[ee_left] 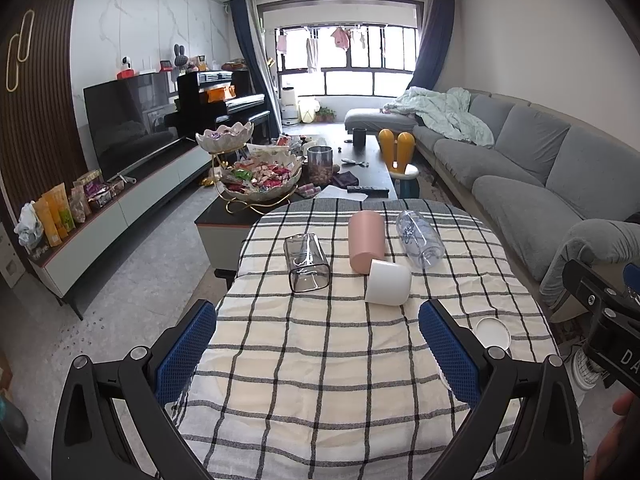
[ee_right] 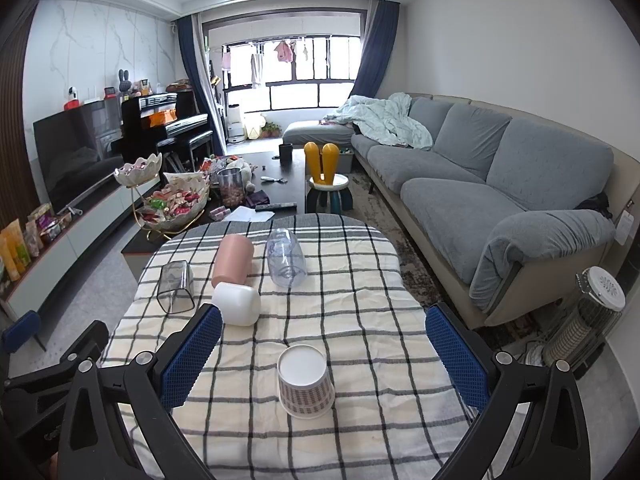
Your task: Flip cup upside down
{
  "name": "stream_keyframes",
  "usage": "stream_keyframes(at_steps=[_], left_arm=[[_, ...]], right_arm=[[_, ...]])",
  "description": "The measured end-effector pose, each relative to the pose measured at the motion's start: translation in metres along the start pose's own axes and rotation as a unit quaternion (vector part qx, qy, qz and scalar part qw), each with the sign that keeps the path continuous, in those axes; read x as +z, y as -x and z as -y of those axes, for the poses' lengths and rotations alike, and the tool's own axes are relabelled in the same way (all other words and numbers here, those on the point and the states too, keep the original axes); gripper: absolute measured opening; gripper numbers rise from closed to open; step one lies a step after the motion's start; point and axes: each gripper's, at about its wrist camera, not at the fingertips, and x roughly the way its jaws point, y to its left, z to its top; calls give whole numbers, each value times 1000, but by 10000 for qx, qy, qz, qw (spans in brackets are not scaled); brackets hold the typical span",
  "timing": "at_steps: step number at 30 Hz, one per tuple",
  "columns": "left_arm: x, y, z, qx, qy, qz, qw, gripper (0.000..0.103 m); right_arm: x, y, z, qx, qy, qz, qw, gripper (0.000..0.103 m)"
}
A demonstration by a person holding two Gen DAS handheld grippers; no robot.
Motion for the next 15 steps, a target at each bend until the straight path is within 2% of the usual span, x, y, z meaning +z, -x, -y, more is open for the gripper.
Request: stream_keyframes(at_steps=[15], left_arm=[[-2, -1, -6, 98, -8, -33, 9999, 103]], right_arm=[[0, 1, 1, 7, -20, -17, 10000, 102]])
